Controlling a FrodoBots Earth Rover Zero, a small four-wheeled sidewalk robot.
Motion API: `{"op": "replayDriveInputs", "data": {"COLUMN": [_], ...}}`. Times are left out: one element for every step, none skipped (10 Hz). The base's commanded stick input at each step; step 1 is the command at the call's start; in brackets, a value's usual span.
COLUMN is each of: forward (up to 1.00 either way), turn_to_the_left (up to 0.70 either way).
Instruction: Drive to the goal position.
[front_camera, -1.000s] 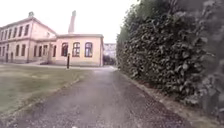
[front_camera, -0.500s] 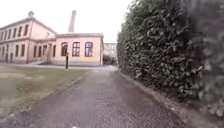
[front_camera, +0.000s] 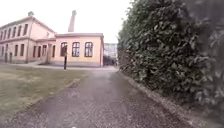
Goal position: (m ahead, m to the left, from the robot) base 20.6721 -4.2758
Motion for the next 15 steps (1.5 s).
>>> {"op": "replayDriveInputs", "data": {"forward": [0.7,0.7,0.7,0.7,0.7,0.7,0.7,0.7,0.7,0.7,0.7,0.7,0.7,0.7,0.7], "turn_to_the_left": [0.0,0.0,0.0,0.0,0.0,0.0,0.0,0.0,0.0,0.0,0.0,0.0,0.0,0.0,0.0]}}
